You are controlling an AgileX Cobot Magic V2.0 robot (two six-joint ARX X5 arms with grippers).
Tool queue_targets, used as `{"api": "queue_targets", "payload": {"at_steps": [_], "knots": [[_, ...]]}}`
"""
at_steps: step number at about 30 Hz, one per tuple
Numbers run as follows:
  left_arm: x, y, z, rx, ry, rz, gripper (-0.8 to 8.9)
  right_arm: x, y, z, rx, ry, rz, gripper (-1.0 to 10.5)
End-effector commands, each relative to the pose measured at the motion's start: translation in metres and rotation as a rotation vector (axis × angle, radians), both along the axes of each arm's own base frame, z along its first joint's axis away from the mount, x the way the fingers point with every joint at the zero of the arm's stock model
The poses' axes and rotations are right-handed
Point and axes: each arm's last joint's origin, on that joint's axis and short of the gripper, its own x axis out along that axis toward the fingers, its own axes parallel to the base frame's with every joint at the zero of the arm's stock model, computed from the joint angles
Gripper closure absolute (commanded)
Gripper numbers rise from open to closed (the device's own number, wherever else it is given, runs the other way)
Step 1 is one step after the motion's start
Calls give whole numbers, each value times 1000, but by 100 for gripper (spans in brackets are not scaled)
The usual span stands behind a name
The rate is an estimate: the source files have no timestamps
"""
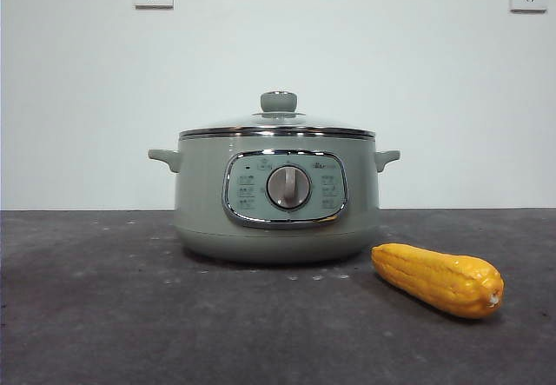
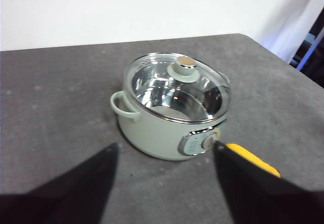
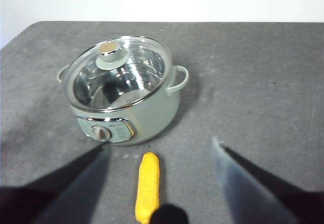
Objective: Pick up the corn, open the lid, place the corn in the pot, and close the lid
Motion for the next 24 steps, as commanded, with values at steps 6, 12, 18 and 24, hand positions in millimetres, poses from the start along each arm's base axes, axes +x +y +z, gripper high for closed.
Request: {"api": "queue_targets", "payload": {"at_steps": [6, 12, 18, 24], "knots": [[1, 0, 2, -3, -7, -9, 243, 7, 1, -2, 15, 42, 35, 320], [4, 0, 2, -4, 5, -8, 243, 33, 4, -9, 48, 141, 112, 322], [6, 0, 1, -4, 11, -9, 244, 76, 21, -31, 19, 344, 201, 355], [7, 0, 1, -4, 14, -9, 244, 125, 61, -73, -146, 583, 290, 383]]}}
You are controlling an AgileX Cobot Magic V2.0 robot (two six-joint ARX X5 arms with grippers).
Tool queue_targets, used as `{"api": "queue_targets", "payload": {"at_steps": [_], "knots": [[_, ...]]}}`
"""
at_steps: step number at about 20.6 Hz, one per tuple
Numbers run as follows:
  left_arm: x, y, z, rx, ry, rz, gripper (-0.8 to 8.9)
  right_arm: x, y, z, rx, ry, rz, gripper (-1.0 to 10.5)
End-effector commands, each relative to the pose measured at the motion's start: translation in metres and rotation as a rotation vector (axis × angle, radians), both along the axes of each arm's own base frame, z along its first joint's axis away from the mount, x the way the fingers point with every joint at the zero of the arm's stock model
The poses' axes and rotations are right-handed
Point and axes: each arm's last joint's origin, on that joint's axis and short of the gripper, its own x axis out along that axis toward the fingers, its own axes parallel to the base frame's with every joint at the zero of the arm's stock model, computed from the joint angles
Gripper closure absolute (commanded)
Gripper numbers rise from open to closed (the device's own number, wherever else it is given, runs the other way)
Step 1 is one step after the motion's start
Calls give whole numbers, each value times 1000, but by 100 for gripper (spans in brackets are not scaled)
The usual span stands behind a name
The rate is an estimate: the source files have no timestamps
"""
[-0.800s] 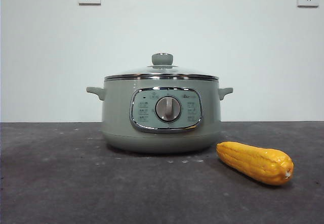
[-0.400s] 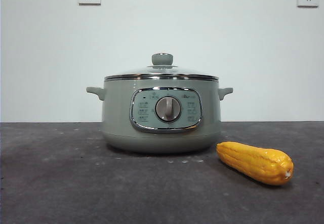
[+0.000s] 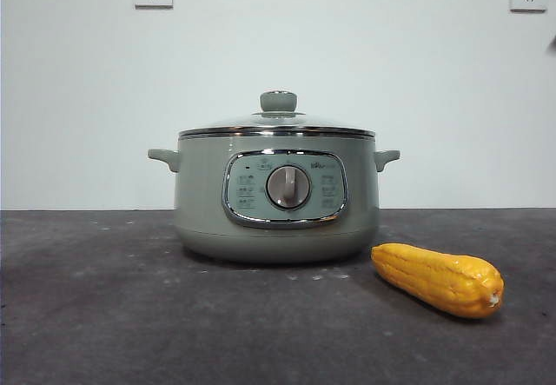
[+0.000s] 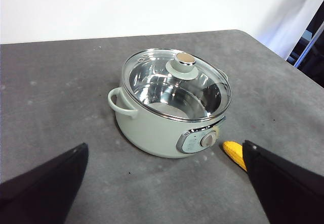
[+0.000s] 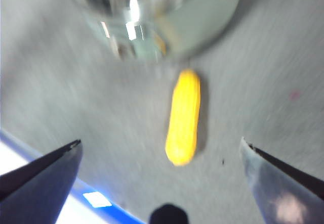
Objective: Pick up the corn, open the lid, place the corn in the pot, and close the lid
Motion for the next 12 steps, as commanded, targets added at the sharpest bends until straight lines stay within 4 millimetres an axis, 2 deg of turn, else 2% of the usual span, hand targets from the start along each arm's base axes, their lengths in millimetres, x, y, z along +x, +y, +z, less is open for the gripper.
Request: {"api": "queue_targets", "payload": {"at_steps": [1, 6, 12], "knots": [[0, 0, 1, 0, -10, -5, 244, 20, 23, -23, -108, 82, 59, 383], [0, 0, 1, 1, -9, -3, 244, 54, 68, -78, -269, 211, 122, 383], [1, 0, 1, 1, -6, -3, 244, 73, 96, -125, -367, 280, 106, 384]]}}
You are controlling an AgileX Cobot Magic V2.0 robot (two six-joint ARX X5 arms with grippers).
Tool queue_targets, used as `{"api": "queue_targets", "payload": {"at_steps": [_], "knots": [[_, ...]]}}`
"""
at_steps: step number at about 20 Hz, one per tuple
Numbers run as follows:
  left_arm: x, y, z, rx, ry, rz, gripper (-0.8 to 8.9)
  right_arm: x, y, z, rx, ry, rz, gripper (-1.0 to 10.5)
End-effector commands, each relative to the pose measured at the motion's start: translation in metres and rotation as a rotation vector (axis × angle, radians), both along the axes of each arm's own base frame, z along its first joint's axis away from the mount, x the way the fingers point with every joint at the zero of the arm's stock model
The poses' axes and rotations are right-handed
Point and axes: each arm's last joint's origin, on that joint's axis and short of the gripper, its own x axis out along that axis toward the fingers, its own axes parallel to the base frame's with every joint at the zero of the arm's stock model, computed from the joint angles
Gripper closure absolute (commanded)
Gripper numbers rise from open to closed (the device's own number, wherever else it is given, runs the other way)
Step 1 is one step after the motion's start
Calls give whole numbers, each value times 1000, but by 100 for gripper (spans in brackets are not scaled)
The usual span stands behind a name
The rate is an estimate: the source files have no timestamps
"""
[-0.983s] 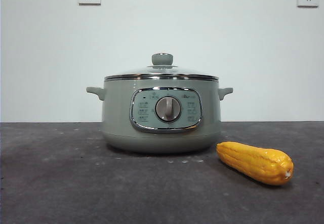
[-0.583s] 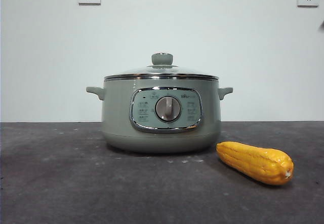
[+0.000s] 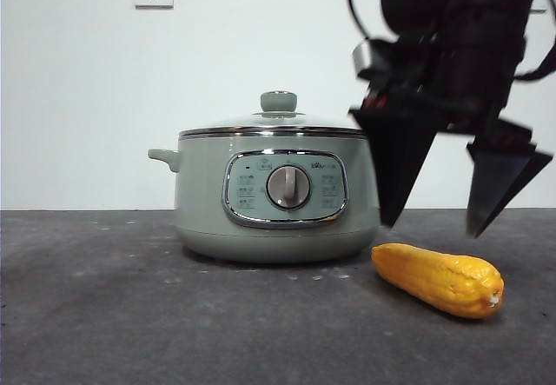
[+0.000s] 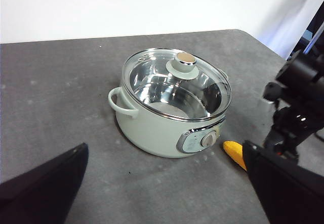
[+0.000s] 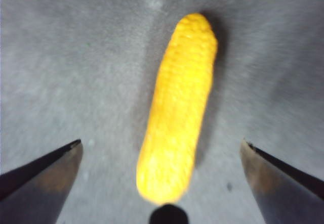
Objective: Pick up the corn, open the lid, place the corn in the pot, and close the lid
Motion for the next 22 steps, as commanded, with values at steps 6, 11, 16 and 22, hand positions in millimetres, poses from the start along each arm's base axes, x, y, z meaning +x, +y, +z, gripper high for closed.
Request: {"api": "queue_targets", "payload": {"at_steps": [6, 11, 16, 22], "knots": [[5, 0, 0, 0, 7, -3, 244, 13, 8, -33, -95, 36, -60, 614], [10, 0, -1, -1, 28, -4, 245, 15, 10, -34, -80, 20, -59, 961], [17, 0, -3, -2, 51, -4, 246, 13, 9, -31, -83, 18, -38, 959], [28, 0, -2, -19, 48, -45, 246, -12, -5, 25, -11, -94, -23, 959]]}}
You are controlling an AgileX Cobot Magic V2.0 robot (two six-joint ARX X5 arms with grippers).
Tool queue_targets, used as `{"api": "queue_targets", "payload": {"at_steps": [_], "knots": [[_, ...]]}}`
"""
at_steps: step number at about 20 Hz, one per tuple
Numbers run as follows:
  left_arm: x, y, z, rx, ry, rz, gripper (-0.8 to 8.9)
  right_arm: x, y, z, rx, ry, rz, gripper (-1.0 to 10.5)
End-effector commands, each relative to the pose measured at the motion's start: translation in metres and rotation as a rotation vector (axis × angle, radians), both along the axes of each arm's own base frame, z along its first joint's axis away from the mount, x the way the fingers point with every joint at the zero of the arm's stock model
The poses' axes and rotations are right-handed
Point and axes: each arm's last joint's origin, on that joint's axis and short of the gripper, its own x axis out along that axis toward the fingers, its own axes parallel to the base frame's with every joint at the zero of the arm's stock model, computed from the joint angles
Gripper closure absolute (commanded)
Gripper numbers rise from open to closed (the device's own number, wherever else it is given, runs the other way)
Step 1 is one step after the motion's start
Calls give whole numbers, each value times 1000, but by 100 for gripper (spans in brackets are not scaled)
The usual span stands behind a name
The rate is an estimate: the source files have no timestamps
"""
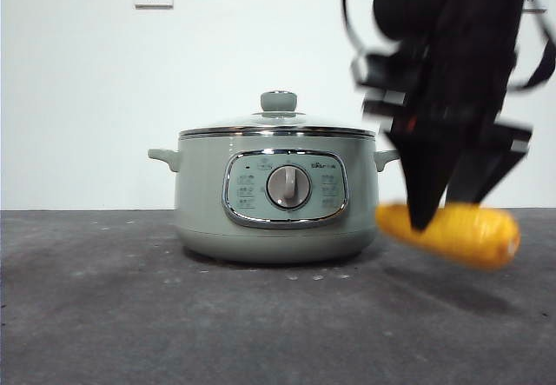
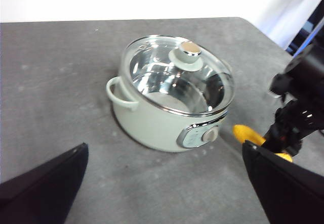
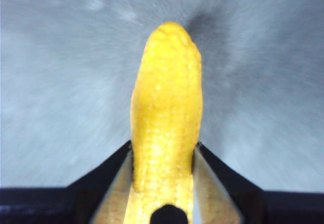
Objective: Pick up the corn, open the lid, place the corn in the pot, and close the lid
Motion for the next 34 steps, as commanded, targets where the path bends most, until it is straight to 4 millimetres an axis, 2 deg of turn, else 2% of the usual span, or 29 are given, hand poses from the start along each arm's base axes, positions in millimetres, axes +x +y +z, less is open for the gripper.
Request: {"api": "queue_targets", "payload": {"at_steps": [1, 6, 9, 11, 14, 17, 20, 24, 28, 34], "knots": [[6, -1, 3, -13, -28, -35, 247, -18, -10, 31, 36, -65, 17, 959], [33, -9, 12, -12, -50, -99, 247, -70, -40, 99, 167, -292, 12, 959], [61, -23, 23, 4, -49, -182, 247, -99, -57, 121, 217, -376, 8, 959], [82, -38, 31, 10, -53, -244, 247, -115, -66, 129, 240, -401, -8, 959], [123, -68, 35, 66, -53, -285, 247, -131, -75, 136, 261, -430, -15, 959], [160, -99, 30, 143, -49, -293, 247, -140, -80, 139, 268, -439, -17, 959], [197, -132, 17, 231, -42, -288, 247, -146, -84, 141, 284, -444, -36, 959], [234, -162, -5, 275, -46, -282, 247, -151, -87, 143, 308, -459, -57, 958], [258, -179, -34, 283, -28, -293, 247, -157, -90, 146, 323, -479, -61, 959], [274, -194, -69, 314, 32, -299, 247, -157, -90, 146, 322, -478, -61, 959]]}}
